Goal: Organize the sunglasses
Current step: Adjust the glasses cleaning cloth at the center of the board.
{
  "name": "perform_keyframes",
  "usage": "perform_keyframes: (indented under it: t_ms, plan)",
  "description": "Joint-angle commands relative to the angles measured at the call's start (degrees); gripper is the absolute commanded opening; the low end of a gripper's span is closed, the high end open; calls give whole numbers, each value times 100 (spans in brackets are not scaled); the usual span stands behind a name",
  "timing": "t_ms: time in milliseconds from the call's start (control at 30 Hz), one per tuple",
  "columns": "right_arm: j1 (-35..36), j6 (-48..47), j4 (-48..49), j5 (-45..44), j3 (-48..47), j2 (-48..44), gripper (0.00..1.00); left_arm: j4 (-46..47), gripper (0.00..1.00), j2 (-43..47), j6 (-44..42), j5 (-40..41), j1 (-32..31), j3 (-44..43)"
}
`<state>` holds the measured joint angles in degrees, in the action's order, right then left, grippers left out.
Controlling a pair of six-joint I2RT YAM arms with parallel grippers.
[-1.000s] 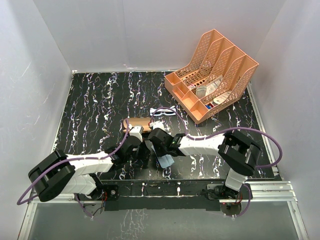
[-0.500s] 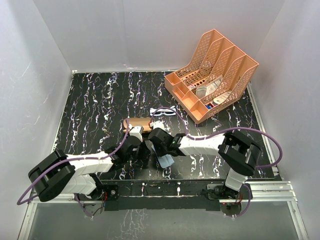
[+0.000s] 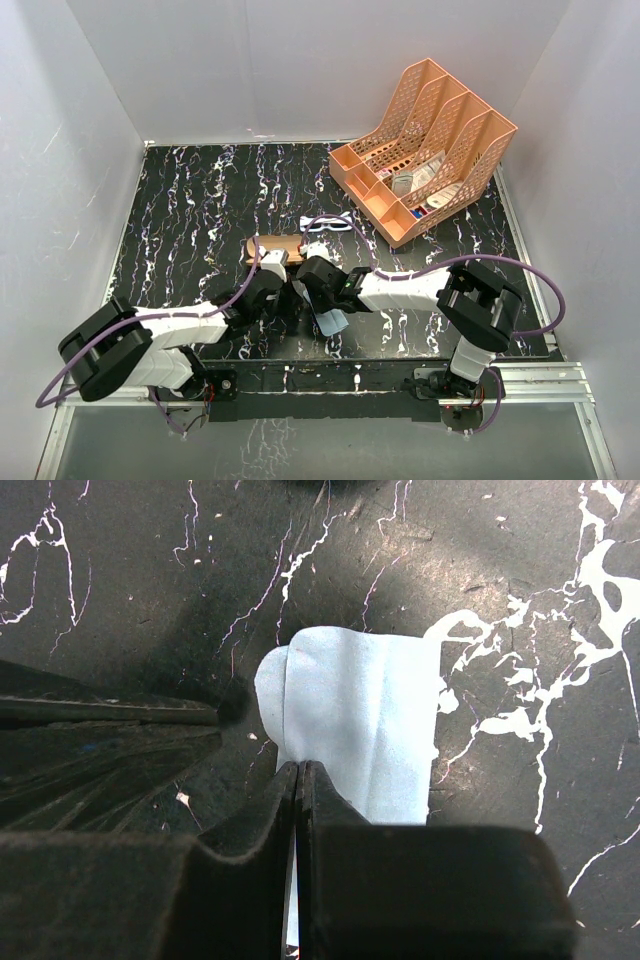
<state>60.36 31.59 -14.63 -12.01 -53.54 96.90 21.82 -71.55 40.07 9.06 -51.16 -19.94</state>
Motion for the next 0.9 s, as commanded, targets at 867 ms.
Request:
perform_keyframes:
  t_ms: [867]
  plan:
    - [-6,13,163,-71,98,-267,0,878,0,-599,-78,176,25,-278]
